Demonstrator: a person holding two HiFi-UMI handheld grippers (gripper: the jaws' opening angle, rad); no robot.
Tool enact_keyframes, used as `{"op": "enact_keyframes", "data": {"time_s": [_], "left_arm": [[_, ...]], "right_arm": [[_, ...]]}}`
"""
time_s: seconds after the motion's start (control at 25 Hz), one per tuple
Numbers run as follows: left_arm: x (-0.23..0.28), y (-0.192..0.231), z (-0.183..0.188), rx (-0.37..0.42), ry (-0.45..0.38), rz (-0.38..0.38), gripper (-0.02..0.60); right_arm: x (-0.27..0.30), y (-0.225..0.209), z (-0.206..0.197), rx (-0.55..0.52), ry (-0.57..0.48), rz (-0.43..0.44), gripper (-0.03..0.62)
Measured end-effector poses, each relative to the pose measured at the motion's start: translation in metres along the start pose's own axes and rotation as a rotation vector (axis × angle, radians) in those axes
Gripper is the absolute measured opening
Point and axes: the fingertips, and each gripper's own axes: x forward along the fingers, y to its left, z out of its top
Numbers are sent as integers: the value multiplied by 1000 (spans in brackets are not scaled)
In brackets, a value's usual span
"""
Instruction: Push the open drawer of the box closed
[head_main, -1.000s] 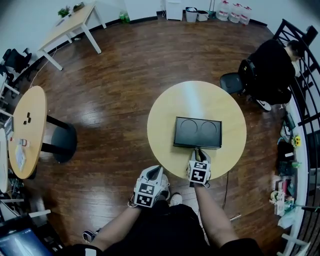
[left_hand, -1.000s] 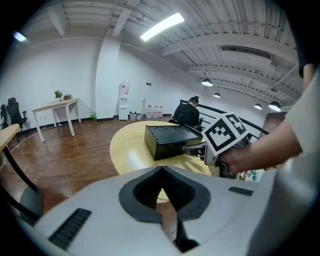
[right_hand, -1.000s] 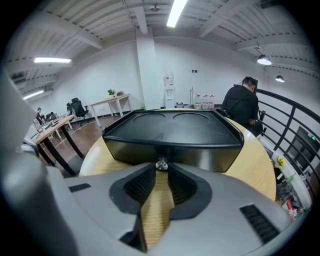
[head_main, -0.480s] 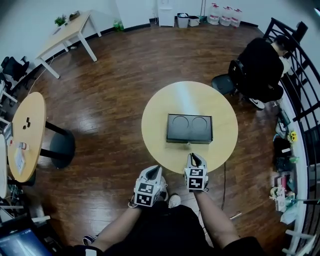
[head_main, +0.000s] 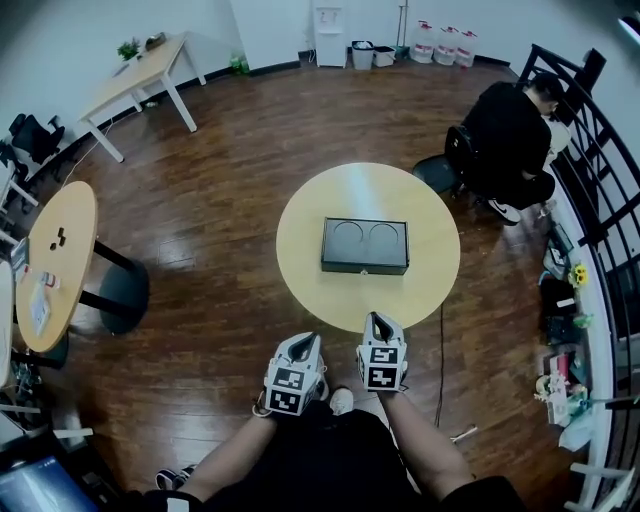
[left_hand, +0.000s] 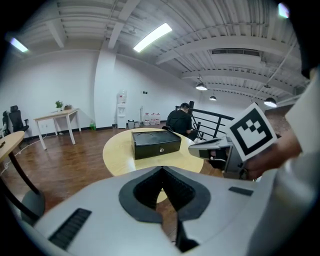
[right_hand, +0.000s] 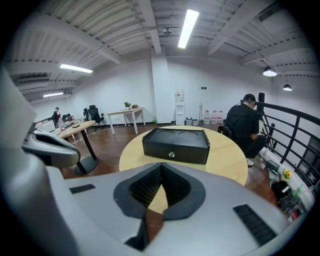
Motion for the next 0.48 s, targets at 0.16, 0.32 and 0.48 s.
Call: {"op": "enact_keyframes", "data": {"time_s": [0.16, 0.32, 0.48], "left_arm": [[-23, -9, -6, 28, -19, 42, 0], [-38, -22, -23, -13, 2, 51, 0], [-55, -34, -24, -55, 12, 28, 0]], "right_arm": [[-22, 6, -17, 13, 0, 26, 6], [-47, 5, -48, 42, 32, 29, 5], [-70, 9, -64, 35, 21, 27, 5]]}}
